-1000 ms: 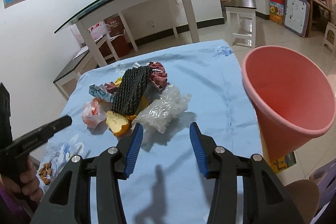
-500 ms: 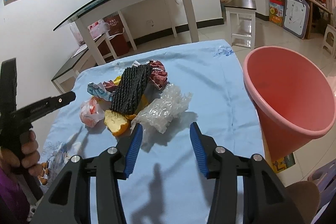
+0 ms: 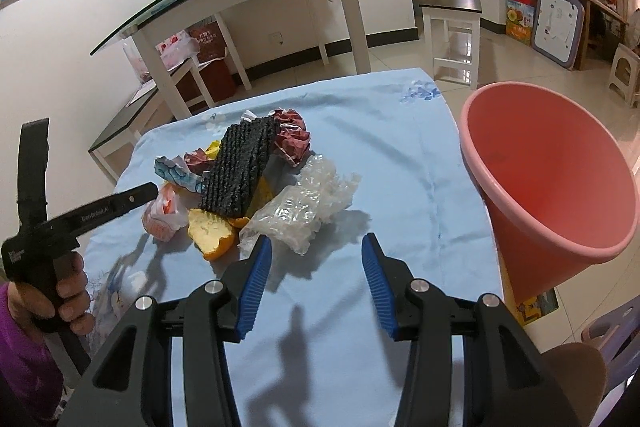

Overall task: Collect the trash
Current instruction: 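Move the left tool toward the foil wrapper while the right tool approaches the bubble wrap, then grasp the foil snack wrapper with the left tool while the right tool grasps the bubble wrap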

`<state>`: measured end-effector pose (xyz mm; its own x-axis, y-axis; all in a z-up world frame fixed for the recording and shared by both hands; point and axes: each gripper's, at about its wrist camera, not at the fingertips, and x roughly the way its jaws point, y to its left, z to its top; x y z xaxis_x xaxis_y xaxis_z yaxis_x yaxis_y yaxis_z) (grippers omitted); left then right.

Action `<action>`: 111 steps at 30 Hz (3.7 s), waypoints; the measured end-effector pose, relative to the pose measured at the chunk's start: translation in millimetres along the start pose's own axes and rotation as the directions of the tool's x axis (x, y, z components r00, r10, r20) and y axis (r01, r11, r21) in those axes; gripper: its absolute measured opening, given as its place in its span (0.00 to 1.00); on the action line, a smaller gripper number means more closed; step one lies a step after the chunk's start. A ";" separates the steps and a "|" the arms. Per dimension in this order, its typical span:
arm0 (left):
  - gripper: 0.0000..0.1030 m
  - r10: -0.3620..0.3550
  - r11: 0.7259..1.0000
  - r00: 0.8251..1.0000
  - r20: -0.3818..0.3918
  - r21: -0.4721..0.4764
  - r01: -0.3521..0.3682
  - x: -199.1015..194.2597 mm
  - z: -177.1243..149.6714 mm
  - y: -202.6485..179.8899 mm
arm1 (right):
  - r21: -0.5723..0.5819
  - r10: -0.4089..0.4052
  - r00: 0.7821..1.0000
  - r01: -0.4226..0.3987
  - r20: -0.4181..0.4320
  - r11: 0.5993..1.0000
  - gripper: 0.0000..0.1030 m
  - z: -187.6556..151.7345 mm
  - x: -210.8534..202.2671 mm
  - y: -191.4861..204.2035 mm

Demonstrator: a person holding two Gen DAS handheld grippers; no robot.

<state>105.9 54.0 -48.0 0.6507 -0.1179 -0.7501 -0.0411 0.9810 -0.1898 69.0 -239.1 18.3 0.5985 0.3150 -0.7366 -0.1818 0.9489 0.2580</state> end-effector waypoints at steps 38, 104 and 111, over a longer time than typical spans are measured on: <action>0.28 -0.158 0.976 0.985 -0.065 0.142 0.166 20.3 36.3 -2.8 | 0.075 0.013 0.996 -0.006 -0.085 0.997 0.53 -7.2 28.9 12.9; 0.02 -0.129 0.989 0.991 0.017 0.079 0.128 -34.2 16.3 -16.9 | 0.222 0.056 0.996 -0.041 -0.063 0.974 0.37 21.4 56.7 -16.6; 0.02 -0.165 0.986 0.984 0.062 0.050 0.162 -56.0 11.9 -25.5 | 0.156 0.070 0.997 -0.064 -0.037 0.986 0.24 11.6 33.4 -14.1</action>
<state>79.5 37.4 6.4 0.6944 -0.2680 -0.6678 0.1030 0.9555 -0.2764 100.6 -242.2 -2.7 0.5553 0.3813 -0.7391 -0.0954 0.9120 0.3989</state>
